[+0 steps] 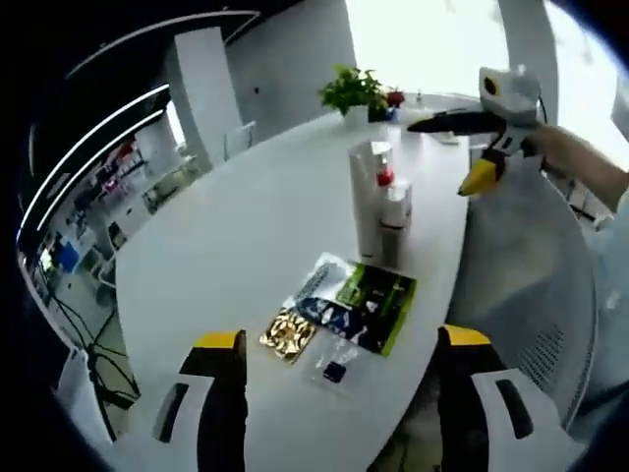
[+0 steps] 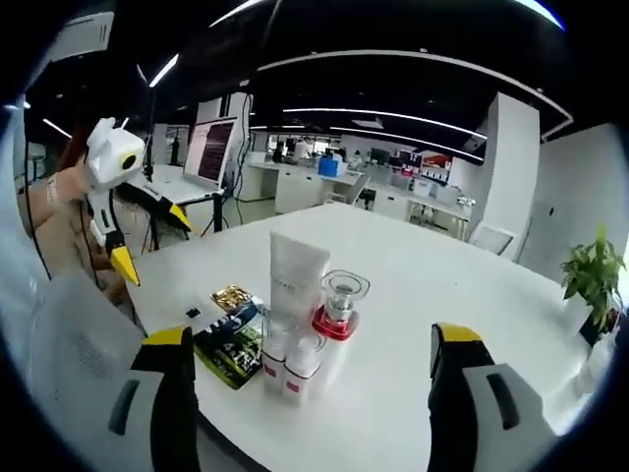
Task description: Arrange the skincare products in the storage area until every visible bottle or jar stands upright without overlapping.
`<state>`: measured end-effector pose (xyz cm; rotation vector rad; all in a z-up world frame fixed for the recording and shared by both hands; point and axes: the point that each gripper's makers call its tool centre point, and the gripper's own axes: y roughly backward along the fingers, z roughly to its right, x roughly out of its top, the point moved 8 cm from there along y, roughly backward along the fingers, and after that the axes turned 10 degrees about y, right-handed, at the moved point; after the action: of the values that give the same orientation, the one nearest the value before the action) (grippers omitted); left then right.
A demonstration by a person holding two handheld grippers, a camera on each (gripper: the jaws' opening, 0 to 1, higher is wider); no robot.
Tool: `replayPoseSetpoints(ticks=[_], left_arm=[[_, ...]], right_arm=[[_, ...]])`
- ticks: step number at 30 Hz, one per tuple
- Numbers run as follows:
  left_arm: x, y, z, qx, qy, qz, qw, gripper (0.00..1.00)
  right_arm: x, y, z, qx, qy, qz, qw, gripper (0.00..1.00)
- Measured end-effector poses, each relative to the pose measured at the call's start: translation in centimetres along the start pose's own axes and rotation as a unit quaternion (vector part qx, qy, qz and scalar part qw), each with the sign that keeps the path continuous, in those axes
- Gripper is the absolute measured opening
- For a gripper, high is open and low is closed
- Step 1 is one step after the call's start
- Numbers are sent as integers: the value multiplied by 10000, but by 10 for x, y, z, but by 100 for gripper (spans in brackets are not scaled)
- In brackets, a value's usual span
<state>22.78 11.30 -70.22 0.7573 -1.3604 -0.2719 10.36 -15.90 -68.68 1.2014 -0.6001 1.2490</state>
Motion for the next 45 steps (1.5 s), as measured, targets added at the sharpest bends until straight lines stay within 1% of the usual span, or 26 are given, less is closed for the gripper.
replayPoseSetpoints(ticks=[4, 6, 9, 12, 15, 18, 20, 21, 24, 28, 45], left_arm=[[0, 9, -2, 187, 169, 148, 9996, 81], [1, 14, -2, 267, 281, 279, 9989, 83], [1, 19, -1, 299, 388, 380, 9981, 85], [1, 21, 1, 310, 361, 406, 9980, 88], [0, 22, 2, 323, 391, 384, 9980, 90], [2, 25, 5, 319, 471, 493, 9972, 93], [2, 25, 4, 364, 528, 566, 9963, 97], [1, 26, 4, 362, 546, 585, 9961, 97], [-2, 25, 3, 376, 604, 539, 9960, 97], [-4, 26, 3, 385, 587, 479, 9964, 97], [-3, 29, 2, 461, 633, 495, 9957, 97]], right_arm=[[10, 7, -1, 58, -320, 38, 9995, 100], [14, 10, -1, 61, -317, -25, 9995, 100], [18, 13, -2, 93, -355, -110, 9993, 100], [22, 15, -5, 168, -334, -133, 9992, 100], [24, 15, -11, 306, -329, -273, 9986, 100], [24, 15, -14, 340, -384, -243, 9984, 100], [24, 15, -16, 364, -362, -296, 9982, 100], [23, 15, -17, 361, -332, -313, 9983, 100], [22, 16, -18, 362, -326, -353, 9982, 100], [22, 16, -18, 352, -333, -370, 9981, 100], [17, 13, -19, 420, -347, -455, 9975, 100]])
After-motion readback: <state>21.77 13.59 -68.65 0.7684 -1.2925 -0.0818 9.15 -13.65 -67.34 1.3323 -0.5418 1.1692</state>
